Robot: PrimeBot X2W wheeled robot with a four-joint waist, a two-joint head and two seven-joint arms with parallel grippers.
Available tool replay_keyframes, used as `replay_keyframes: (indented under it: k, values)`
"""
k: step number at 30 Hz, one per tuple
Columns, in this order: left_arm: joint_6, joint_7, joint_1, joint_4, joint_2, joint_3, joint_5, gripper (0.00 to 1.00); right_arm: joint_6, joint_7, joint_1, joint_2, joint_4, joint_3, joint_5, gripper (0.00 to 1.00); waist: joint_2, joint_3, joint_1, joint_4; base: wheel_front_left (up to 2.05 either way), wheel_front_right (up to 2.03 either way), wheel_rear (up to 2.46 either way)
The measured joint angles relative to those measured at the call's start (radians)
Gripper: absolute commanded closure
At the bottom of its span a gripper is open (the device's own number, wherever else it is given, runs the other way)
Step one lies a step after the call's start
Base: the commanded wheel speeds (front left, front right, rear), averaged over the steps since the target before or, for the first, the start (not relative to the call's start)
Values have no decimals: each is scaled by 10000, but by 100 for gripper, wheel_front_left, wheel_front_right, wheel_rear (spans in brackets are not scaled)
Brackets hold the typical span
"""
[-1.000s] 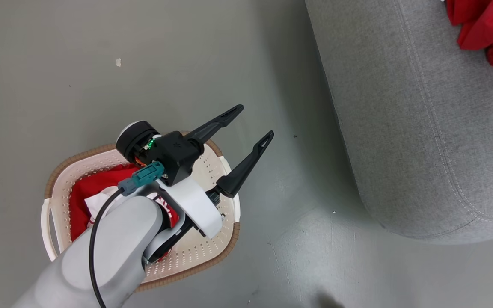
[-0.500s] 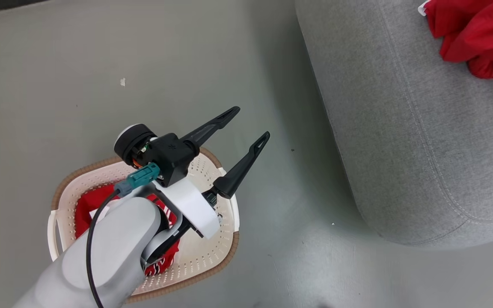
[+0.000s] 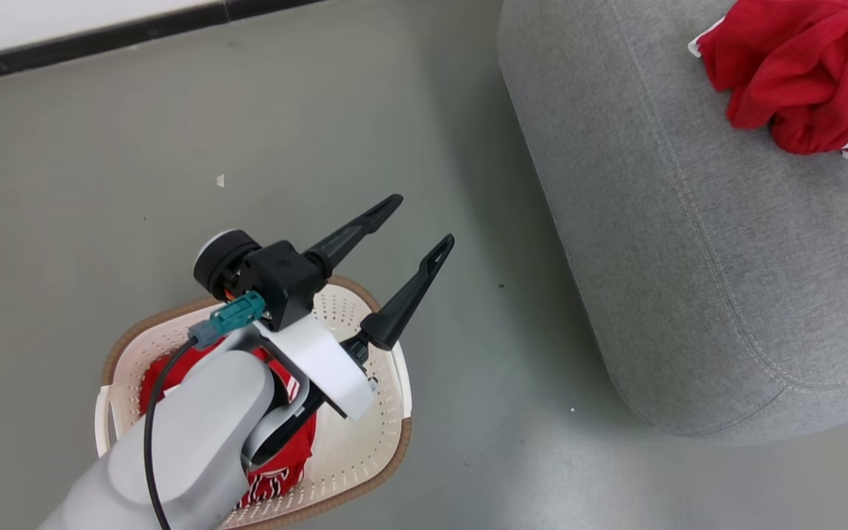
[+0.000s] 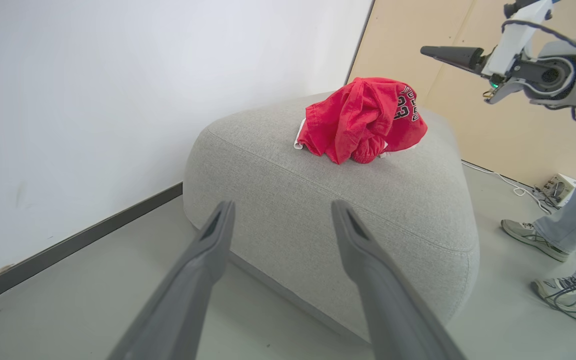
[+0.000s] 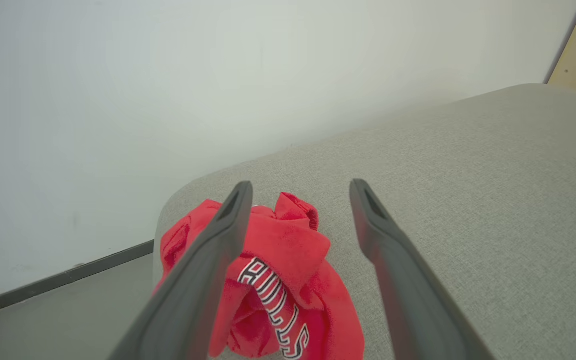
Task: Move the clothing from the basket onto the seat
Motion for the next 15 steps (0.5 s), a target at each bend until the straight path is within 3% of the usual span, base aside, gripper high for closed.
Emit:
replay_keyframes:
  k: [15]
  values:
    - [-94,-240,394,46,-23,-31,-88,0,0,0,456,-42,-1312,224,-240,0,0,-865,0,52,0,0,0]
